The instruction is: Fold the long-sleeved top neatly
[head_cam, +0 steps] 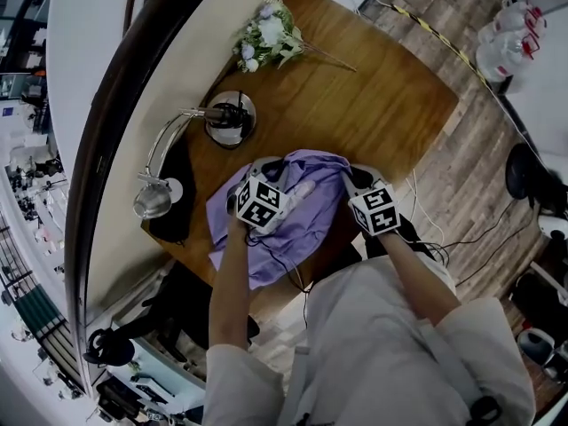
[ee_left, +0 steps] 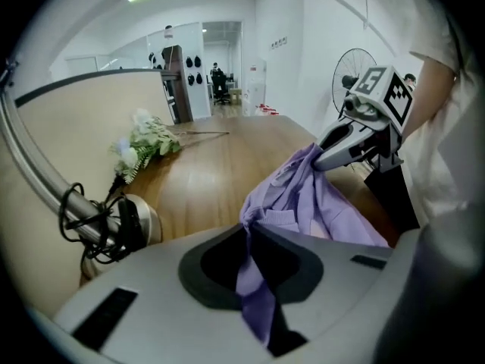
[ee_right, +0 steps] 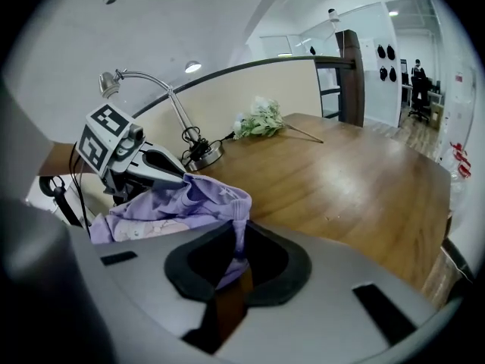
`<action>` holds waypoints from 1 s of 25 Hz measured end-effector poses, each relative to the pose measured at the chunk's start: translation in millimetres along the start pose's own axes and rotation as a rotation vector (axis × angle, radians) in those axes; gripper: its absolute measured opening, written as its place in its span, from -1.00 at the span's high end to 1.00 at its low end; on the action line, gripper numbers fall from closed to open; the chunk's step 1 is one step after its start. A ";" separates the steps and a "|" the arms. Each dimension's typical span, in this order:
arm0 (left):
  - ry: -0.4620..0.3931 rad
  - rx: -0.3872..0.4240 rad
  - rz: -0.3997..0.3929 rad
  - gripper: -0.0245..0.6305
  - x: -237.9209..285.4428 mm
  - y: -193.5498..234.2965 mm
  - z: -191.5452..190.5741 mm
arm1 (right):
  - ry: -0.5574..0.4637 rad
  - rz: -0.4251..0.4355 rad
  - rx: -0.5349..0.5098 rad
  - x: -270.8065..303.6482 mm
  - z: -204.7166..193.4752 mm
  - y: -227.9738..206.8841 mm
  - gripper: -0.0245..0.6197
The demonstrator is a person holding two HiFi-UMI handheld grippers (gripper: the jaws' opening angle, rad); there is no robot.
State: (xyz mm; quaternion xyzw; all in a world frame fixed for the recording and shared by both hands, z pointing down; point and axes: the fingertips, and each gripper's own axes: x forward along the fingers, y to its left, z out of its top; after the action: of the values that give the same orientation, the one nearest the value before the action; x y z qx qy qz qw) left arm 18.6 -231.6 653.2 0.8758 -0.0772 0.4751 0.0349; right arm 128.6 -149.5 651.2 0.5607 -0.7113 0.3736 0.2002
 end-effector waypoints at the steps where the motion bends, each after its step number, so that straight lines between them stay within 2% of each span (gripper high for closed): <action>1: -0.012 0.000 0.017 0.79 -6.3 0.9 0.6 | -0.010 0.000 -0.005 -1.7 2.1 1.4 0.80; 8: -0.085 -0.049 0.117 0.79 -50.9 1.9 -3.4 | -0.104 -0.001 -0.083 -17.3 27.6 9.5 0.81; 13: -0.147 -0.097 0.202 0.79 -95.5 -3.0 -6.1 | -0.166 0.055 -0.170 -30.9 56.5 32.9 0.81; 19: -0.259 -0.175 0.298 0.79 -161.4 -11.9 -10.0 | -0.267 0.112 -0.316 -57.8 101.6 74.4 0.81; 25: -0.347 -0.170 0.415 0.79 -237.7 -28.8 -14.4 | -0.363 0.172 -0.464 -91.7 136.9 136.1 0.81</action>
State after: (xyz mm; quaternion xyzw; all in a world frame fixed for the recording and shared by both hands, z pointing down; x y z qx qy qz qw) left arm -115.9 -177.0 462.3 0.9035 -0.2994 0.3067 -0.0036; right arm 44.8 -181.1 457.2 0.4955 -0.8465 0.1104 0.1602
